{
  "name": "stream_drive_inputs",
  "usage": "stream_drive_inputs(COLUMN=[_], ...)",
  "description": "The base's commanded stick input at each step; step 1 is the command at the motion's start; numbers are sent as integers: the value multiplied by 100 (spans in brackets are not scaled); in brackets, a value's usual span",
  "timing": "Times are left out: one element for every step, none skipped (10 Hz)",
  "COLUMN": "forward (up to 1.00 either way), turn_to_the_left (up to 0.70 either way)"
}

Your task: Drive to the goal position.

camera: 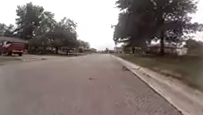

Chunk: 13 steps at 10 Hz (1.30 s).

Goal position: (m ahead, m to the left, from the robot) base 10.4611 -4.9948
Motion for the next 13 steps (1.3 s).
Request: stream_drive_inputs(forward=[50, 50, 50, 50, 50, 50, 50, 50, 50, 50, 50, 50, 50], turn_to_the_left=[0, 0, 0, 0, 0, 0, 0, 0, 0, 0, 0, 0, 0])
